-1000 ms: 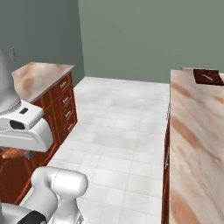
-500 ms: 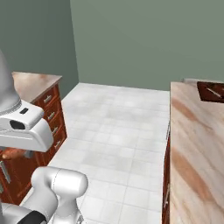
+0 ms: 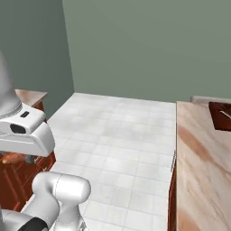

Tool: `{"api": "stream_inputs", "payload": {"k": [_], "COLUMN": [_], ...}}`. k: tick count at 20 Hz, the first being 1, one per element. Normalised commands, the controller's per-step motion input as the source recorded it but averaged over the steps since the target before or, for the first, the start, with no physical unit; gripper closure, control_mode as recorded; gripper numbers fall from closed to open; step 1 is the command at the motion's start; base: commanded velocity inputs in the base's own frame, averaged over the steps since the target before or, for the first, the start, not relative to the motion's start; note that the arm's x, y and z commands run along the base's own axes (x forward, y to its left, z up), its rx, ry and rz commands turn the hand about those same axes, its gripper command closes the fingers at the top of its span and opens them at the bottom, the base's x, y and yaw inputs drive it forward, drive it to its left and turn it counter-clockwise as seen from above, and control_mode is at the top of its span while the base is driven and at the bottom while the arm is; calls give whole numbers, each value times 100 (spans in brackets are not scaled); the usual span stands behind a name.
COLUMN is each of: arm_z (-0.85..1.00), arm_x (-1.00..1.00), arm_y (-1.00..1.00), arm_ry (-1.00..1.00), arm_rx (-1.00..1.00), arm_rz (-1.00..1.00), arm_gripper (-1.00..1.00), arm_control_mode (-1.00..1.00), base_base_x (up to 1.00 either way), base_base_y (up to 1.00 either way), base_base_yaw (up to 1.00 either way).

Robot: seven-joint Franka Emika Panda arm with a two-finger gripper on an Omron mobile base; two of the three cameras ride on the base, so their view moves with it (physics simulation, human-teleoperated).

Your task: Gather the sweet potatos from the fridge and place them on a tray on the dining counter. Then gather the steaks from the fridge and place them on the other tray.

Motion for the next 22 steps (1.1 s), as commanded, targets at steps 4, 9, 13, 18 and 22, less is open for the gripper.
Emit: {"api": "stream_inputs", "payload": {"k": [4,9,13,18,22], "arm_z": [0,0,0,0,0], "arm_x": [0,0,0,0,0], "arm_y": [0,0,0,0,0], "arm_ry": [0,0,0,0,0], "arm_rx": [0,0,0,0,0], "arm_rz": [0,0,0,0,0], "arm_gripper": [100,100,100,100,100], "arm_control_mode": [100,100,100,100,100], "base_base_x": [100,100,100,100,73], "base_base_y": [25,27,20,9,3], "base_base_yaw": [0,0,0,0,-34]}}
